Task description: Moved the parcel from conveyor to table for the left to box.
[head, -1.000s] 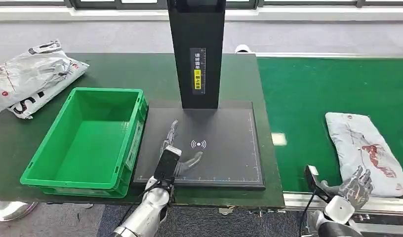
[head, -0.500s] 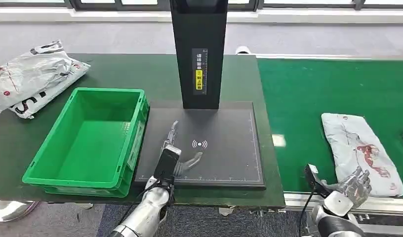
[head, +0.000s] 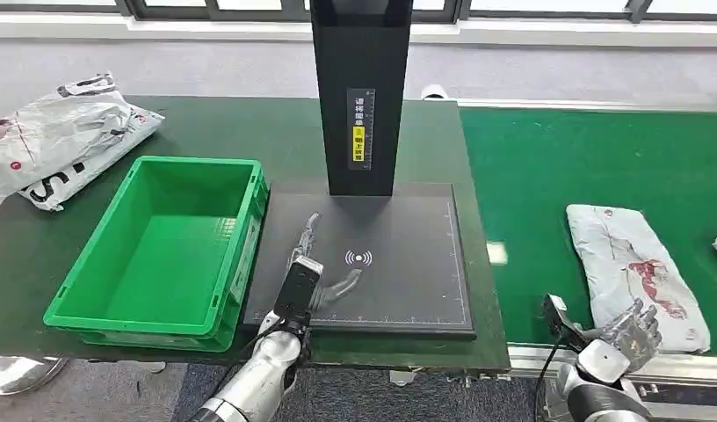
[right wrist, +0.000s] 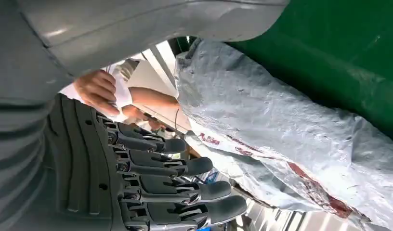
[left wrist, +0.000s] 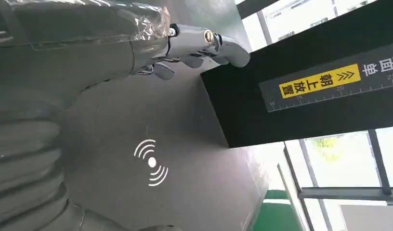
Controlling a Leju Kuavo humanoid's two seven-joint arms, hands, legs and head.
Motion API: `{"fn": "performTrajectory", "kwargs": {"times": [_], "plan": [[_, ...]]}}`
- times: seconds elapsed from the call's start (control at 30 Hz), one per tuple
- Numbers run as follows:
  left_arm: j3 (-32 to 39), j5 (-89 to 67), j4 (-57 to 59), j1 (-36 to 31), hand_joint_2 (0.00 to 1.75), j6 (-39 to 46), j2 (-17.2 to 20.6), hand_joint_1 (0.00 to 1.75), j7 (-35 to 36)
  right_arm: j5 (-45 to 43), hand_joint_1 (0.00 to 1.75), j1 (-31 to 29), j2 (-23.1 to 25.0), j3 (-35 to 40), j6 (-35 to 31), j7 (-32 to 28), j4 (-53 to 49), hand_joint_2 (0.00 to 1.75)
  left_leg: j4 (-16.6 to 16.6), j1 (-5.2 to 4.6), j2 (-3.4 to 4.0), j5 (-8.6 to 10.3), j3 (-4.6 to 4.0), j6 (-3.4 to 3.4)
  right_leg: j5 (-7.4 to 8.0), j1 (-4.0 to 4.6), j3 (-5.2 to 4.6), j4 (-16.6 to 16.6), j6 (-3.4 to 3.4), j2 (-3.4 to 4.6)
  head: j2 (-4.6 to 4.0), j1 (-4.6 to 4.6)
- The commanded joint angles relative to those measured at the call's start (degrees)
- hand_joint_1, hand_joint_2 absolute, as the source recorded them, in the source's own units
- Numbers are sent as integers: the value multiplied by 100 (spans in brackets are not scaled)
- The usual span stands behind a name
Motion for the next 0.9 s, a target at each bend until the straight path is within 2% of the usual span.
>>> {"fn": "performTrajectory", "kwargs": {"times": [0.03, 0.13, 0.23, 0.43, 0.5, 0.63, 0.77, 0.83, 0.9], "plan": [[-71, -12, 468, -316, 175, -55, 103, 0, 19, -384, 175, 31, -34, -772, 611, -398, 591, 175, -10, 3, -12, 6, 2, 0, 4, 4, 10, -15, -4, -15, 0, 0], [-77, 28, 548, -373, 175, -26, 103, 0, -74, -985, 175, -7, 16, -1378, 928, -1056, 625, 175, -3, 4, -10, 1, 3, 4, 0, 5, 14, -13, 1, -13, 0, 0], [-39, 86, 566, -372, 175, 1, 140, 0, -97, -1058, 175, 2, 35, -1483, 1045, -1286, 617, 175, -3, 4, -10, 1, 6, 6, 2, 5, 20, -21, 7, -13, 0, 0], [-23, 121, 408, -276, 175, 10, 171, 0, -122, -1042, 175, 3, 135, -1565, 1118, -1397, 619, 175, -13, 6, -2, 4, 10, 6, 10, 7, 26, -34, 9, -6, 0, 0], [-79, 82, 384, -291, 175, -6, 153, 0, -61, -1009, 175, 28, 110, -1576, 1357, -1277, 666, 175, -17, 7, -3, 4, 14, 4, 10, 8, 30, -38, 7, -7, 0, 0], [-92, 91, 428, -342, 175, 2, 140, 0, -42, -896, 175, 127, 110, -1556, 1164, -1239, 617, 175, -17, 14, -16, 3, 15, 4, 7, 16, 35, -40, 6, -19, 0, 0], [-48, 108, 315, -270, 175, 92, 181, 0, -49, -706, 175, -25, 214, -1450, 404, -1562, 472, 175, -16, 21, -21, 0, 17, 1, 0, 28, 36, -37, 0, -22, 0, 0], [39, 84, 80, -109, 175, 255, 245, 0, -18, -646, 175, -218, 456, -1344, -965, -2371, 164, 175, -17, 21, -4, -3, 18, 0, 2, 28, 32, -38, -3, -5, 0, 0], [90, 11, -97, 2, 175, 313, 296, 0, 13, -863, 175, -387, 756, -1324, -1593, -2984, -227, 175, -20, 17, 33, -10, 19, -3, 4, 24, 20, -30, -8, 32, 0, 0]]}}
